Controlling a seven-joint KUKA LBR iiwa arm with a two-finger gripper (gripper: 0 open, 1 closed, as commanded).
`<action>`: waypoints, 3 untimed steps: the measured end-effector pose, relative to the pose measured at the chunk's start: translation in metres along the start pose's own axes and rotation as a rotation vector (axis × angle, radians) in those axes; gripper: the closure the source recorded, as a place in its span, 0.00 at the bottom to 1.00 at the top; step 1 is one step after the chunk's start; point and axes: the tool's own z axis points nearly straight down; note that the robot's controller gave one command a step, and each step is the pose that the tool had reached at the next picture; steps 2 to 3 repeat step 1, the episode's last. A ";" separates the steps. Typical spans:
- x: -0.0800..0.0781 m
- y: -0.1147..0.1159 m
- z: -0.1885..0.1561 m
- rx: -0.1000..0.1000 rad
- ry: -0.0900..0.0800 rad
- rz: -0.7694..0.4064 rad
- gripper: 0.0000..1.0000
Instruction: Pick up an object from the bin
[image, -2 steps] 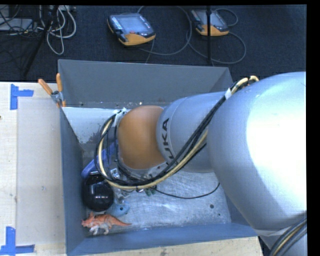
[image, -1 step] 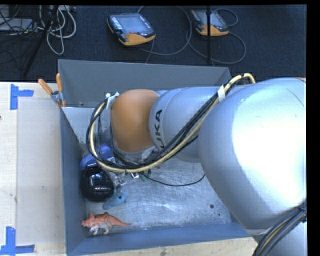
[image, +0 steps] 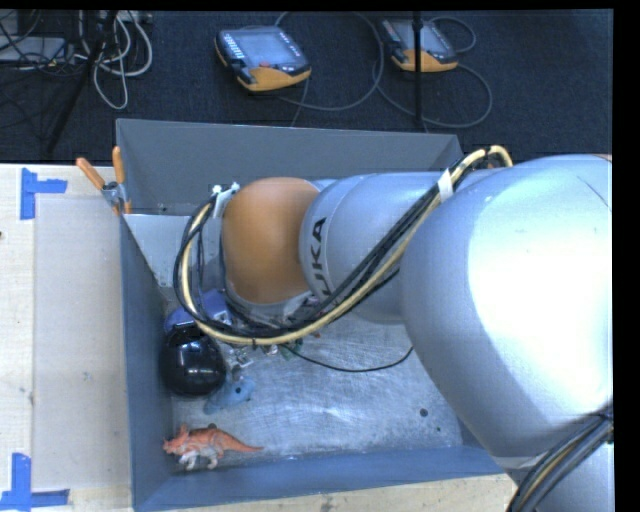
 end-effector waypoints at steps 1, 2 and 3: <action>0.000 0.000 0.000 0.000 0.000 -0.001 1.00; 0.000 0.000 0.000 0.000 0.000 -0.001 1.00; 0.000 0.000 0.000 0.000 0.000 -0.001 1.00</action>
Offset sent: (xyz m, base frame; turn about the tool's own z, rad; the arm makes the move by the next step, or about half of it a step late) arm -0.0349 0.0349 0.1414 -0.0517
